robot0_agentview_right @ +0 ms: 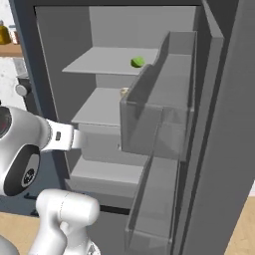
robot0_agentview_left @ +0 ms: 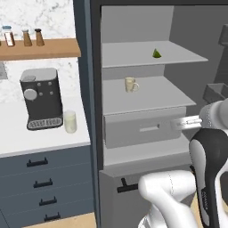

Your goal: Grab a lemon wedge from the fridge and one ice cube from the ice bowl, and put them in the glass of lemonade.

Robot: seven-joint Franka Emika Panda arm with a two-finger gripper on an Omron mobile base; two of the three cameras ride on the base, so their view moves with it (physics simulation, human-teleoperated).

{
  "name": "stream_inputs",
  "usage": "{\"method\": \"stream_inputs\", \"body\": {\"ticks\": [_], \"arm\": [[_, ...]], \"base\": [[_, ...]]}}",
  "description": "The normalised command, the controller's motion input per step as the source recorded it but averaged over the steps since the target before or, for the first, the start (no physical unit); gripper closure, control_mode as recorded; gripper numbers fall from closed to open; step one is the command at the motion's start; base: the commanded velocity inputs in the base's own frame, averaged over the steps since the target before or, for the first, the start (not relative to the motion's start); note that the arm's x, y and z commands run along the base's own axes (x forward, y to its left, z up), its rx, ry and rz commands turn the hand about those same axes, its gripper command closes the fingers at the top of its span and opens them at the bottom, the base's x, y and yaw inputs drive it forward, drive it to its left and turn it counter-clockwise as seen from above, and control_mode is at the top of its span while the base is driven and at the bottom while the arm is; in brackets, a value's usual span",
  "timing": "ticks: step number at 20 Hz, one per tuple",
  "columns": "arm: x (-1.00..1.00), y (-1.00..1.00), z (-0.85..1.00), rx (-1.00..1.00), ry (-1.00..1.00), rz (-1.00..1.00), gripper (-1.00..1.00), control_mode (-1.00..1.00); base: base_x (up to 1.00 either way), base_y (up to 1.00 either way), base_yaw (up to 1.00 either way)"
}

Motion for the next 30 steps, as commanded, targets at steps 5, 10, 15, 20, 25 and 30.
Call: {"method": "stream_inputs", "body": {"ticks": [5, 10, 15, 20, 25, 30], "arm": [[0.00, 0.00, 0.00, 0.00, 0.00, 0.00, -1.00, 1.00], [0.00, 0.00, 0.00, 0.00, 0.00, 0.00, -1.00, 1.00], [0.00, 0.00, 0.00, 0.00, 0.00, 0.00, -1.00, 1.00], [0.00, 0.00, 0.00, 0.00, 0.00, 0.00, -1.00, 1.00], [0.00, 0.00, 0.00, 0.00, 0.00, 0.00, -1.00, 1.00], [0.52, 0.00, 0.03, 0.00, 0.00, 0.00, -1.00, -1.00]], "base": [[0.00, -0.31, -0.01], [0.08, -0.25, -0.02], [0.04, -0.35, -0.03], [0.06, -0.22, -0.02], [0.38, 0.00, 0.00], [0.00, 0.00, 0.00]]}}
